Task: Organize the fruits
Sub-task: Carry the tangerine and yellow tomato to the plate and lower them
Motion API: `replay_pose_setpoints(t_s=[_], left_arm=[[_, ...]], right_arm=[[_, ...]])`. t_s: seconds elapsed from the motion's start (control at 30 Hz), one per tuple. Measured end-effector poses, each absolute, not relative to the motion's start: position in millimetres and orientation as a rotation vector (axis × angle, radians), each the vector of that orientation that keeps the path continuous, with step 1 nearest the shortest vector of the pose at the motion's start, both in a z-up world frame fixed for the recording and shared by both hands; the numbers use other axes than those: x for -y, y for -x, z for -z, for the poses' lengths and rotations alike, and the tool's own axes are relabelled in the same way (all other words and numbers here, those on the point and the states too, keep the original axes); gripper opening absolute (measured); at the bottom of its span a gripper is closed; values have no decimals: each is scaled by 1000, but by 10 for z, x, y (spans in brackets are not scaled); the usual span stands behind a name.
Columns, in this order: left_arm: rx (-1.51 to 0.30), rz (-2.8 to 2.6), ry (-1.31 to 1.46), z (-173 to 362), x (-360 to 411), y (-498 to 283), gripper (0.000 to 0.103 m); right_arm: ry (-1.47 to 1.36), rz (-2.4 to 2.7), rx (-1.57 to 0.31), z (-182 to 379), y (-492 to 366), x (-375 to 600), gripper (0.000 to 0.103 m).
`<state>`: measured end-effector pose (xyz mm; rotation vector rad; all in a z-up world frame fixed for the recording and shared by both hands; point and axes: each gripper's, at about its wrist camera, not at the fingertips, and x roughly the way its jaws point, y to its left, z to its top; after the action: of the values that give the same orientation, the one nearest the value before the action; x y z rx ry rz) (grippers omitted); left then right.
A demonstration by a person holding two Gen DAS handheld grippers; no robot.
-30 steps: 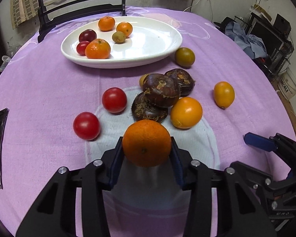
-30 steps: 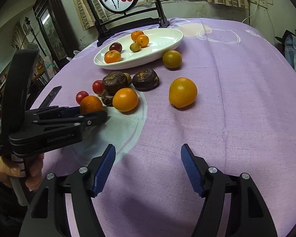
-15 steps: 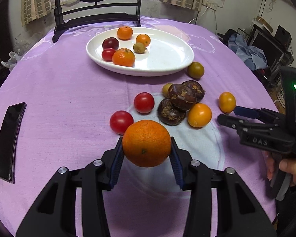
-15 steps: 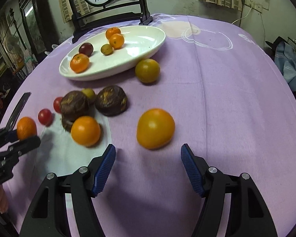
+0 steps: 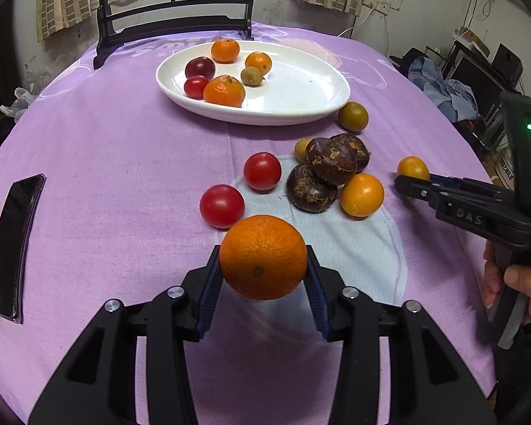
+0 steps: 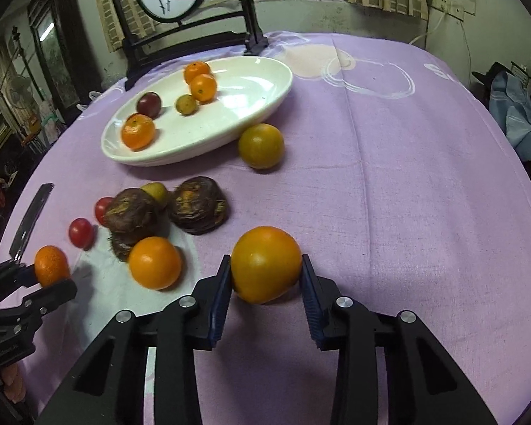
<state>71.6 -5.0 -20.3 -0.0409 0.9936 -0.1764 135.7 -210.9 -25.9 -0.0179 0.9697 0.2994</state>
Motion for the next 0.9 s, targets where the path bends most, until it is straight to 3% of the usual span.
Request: replay_pose_setpoints(t_s=[0.63, 0.9], left_arm=[[-872, 204, 10, -473, 118, -1482, 43], [-920, 140, 17, -362, 123, -2190, 43]], right_arm=[[108, -429, -808, -357, -1489, 1659, 38], [147, -427, -787, -327, -1910, 1445, 38]])
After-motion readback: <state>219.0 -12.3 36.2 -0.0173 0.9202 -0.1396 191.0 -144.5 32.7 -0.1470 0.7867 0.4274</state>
